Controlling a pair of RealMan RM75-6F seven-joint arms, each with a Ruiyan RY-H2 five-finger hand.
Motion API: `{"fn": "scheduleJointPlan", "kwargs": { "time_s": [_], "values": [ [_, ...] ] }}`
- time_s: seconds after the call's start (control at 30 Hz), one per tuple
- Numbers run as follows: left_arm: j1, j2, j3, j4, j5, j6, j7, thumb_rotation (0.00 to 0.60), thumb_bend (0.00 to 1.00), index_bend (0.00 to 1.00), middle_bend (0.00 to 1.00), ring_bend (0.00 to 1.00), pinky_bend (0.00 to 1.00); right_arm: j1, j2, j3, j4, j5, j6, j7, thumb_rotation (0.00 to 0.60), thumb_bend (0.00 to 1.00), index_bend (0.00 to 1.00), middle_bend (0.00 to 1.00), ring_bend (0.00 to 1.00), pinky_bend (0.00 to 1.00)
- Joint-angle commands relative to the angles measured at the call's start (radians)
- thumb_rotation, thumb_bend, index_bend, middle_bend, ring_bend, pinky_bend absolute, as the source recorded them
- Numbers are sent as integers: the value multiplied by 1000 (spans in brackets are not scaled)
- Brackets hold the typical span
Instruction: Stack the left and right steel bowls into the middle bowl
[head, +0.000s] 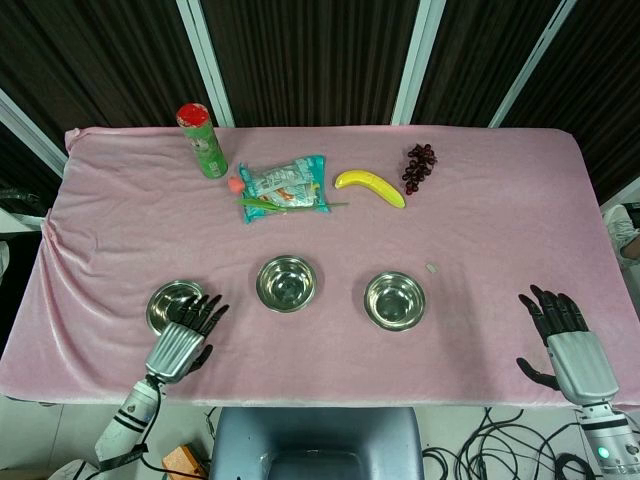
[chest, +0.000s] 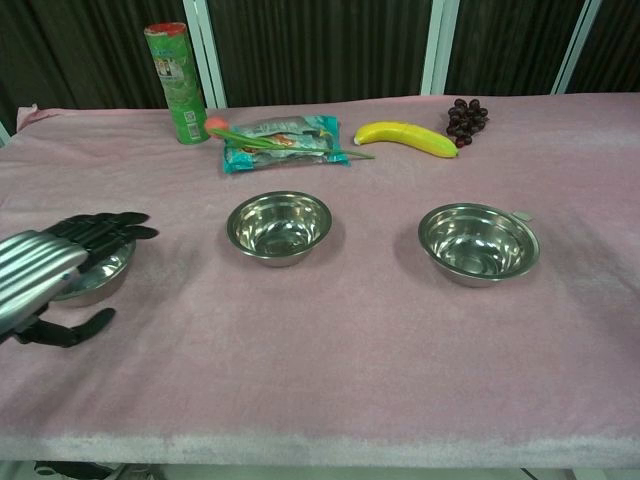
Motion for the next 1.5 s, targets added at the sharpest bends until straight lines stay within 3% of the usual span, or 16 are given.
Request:
{"fn": "scheduleJointPlan", "kwargs": {
  "time_s": [0.03,0.37,0.63,0.9,1.23,1.5],
  "values": [
    [40,3,-7,49,-41,20,15,600,421,200,2,0,90,-3,4,-2,0,-5,6,9,600,330,0,0,0,0],
    [64,-43,-6,164,-71,12,-16,600,440,376,48,0,97,-9,8,-6,2,-15,18,17,600,330,0,0,0,0],
    [49,-97,-20,253,-36,64,-106,600,499,598,183,64,140,-6,9,-9,3,-18,11,15,600,330,0,0,0,0],
    [17,-146,-48,312,-34,74,-180,600,475,682,241,104,149,-6,10,-12,4,-21,8,10,600,330,0,0,0,0],
    [-65,-148,-137,210,-23,135,-166,600,456,696,259,106,150,-5,11,-13,3,-19,4,12,600,330,0,0,0,0],
    [-167,-188,-195,108,-39,69,-71,600,440,698,267,111,153,-6,17,-10,7,-13,6,28,600,330,0,0,0,0]
  ]
}}
